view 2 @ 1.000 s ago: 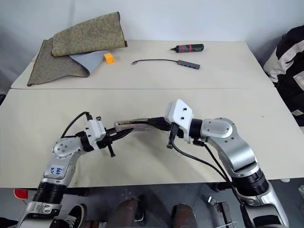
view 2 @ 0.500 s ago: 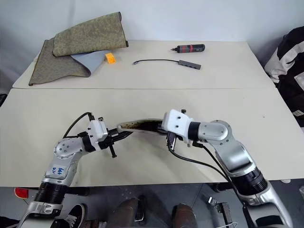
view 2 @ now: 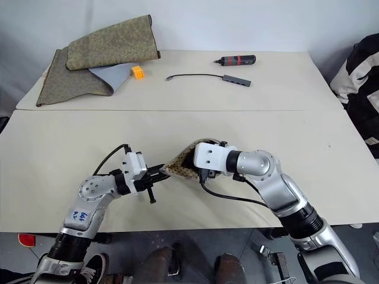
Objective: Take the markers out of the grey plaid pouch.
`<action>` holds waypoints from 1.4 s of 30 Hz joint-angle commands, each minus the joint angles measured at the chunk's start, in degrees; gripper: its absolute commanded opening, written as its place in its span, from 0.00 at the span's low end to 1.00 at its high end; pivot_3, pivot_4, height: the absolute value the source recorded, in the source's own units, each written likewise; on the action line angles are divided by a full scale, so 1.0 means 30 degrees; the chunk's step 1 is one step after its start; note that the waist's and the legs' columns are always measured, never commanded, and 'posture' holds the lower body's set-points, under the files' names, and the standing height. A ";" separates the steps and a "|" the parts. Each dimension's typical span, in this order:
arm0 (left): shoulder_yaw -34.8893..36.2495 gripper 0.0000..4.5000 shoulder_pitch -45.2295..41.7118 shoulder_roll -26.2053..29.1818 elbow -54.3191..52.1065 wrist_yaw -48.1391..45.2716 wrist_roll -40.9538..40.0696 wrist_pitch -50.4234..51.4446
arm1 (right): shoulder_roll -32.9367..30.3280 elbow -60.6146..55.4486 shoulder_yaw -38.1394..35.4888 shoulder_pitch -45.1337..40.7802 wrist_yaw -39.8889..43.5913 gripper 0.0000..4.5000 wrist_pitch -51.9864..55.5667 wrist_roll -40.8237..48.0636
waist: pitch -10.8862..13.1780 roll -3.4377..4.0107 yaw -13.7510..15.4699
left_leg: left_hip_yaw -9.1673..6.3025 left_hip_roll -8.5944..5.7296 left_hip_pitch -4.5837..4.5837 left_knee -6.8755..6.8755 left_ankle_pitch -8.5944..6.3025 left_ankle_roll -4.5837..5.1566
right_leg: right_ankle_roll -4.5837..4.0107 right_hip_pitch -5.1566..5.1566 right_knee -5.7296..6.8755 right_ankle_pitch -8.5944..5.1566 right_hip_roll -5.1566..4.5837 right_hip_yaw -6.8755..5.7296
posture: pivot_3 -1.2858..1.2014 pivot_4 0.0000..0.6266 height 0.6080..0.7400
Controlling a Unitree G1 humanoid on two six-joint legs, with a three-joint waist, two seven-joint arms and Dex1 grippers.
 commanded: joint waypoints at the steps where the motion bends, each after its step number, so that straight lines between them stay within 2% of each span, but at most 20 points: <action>1: 0.0117 0.00 -0.0322 -0.0189 -0.0842 -0.0338 -0.0665 -0.0422 | 0.0115 -0.0787 -0.0435 -0.0286 0.0122 0.80 0.0320 0.0109 | 0.0000 0.0000 -0.0003 | 0.0000 0.0000 0.0000 0.0000 0.0000 0.0000 | 0.0000 0.0001 0.0001 0.0000 0.0000 0.0000 | 0.52 0.24 1.00; 3: 0.0156 0.00 -0.0328 -0.0183 -0.0722 -0.0440 -0.0714 -0.0414 | 0.0044 -0.0848 -0.0456 -0.0361 0.0065 0.95 0.0159 -0.0121 | 0.0000 0.0000 -0.0012 | 0.0002 0.0000 -0.0001 0.0000 0.0000 0.0000 | 0.0000 0.0002 0.0006 0.0000 0.0000 0.0002 | 0.52 0.24 1.00; 4: 0.0176 0.00 -0.0324 -0.0175 -0.0674 -0.0479 -0.0726 -0.0427 | -0.0017 -0.0839 -0.0442 -0.0397 0.0010 0.99 0.0027 -0.0305 | 0.0000 0.0000 -0.0011 | 0.0002 0.0000 -0.0001 0.0000 0.0000 0.0000 | 0.0000 0.0001 0.0005 0.0000 0.0000 0.0001 | 0.52 0.24 1.00; 11: 0.0317 0.00 -0.0237 -0.0247 -0.0405 -0.0628 -0.0678 -0.0675 | -0.0113 -0.1001 -0.0562 -0.0339 0.0319 0.99 0.0248 -0.0371 | 0.0000 0.0000 -0.0004 | 0.0001 -0.0001 0.0000 0.0000 0.0000 0.0000 | 0.0000 0.0001 0.0003 0.0000 0.0000 0.0000 | 0.52 0.24 1.00; 14: 0.0314 0.00 -0.0199 -0.0340 -0.0444 -0.0695 -0.0737 -0.0704 | 0.0082 -0.1099 -0.0637 -0.0311 0.0450 0.86 0.0375 -0.0080 | 0.0000 0.0000 -0.0003 | 0.0001 0.0000 -0.0001 -0.0001 0.0000 0.0000 | 0.0000 0.0001 0.0003 0.0000 0.0000 0.0000 | 0.52 0.24 1.00; 18: 0.0287 0.00 -0.0249 -0.0427 -0.0496 -0.0858 -0.0792 -0.0644 | 0.0139 -0.1123 -0.0425 -0.0385 0.0375 0.58 0.0220 -0.0421 | 0.0000 0.0000 -0.0008 | 0.0002 0.0000 -0.0001 -0.0001 0.0000 0.0000 | 0.0000 0.0001 0.0003 0.0000 0.0001 0.0000 | 0.52 0.24 1.00; 30: -0.0633 0.00 -0.0551 -0.1126 -0.1588 -0.1008 -0.1108 0.0495 | 0.1013 0.1348 0.1443 -0.1230 0.0042 0.58 -0.0898 -0.2819 | 0.0000 0.0001 -0.0003 | 0.0001 -0.0003 0.0000 0.0001 0.0000 0.0000 | 0.0000 0.0006 0.0008 0.0000 0.0002 -0.0001 | 0.52 0.24 1.00; 38: -0.0808 0.00 -0.0598 -0.1294 -0.2122 -0.0868 -0.1260 0.1147 | 0.1927 0.2513 0.1490 -0.1398 -0.0245 0.58 -0.1101 -0.3402 | 0.0000 0.0001 -0.0033 | 0.0001 0.0001 0.0002 0.0000 0.0004 -0.0003 | 0.0000 0.0003 0.0019 0.0000 0.0008 0.0001 | 0.52 0.24 1.00; 42: -0.0585 0.00 -0.0471 -0.1298 -0.1758 -0.0579 -0.0962 0.0885 | 0.1711 0.1888 0.1131 -0.1022 0.0261 0.40 -0.0863 -0.2812 | 0.0000 0.0001 0.0007 | -0.0001 -0.0002 0.0000 0.0002 0.0004 -0.0003 | 0.0000 0.0011 0.0013 0.0000 0.0006 -0.0002 | 0.52 0.24 1.00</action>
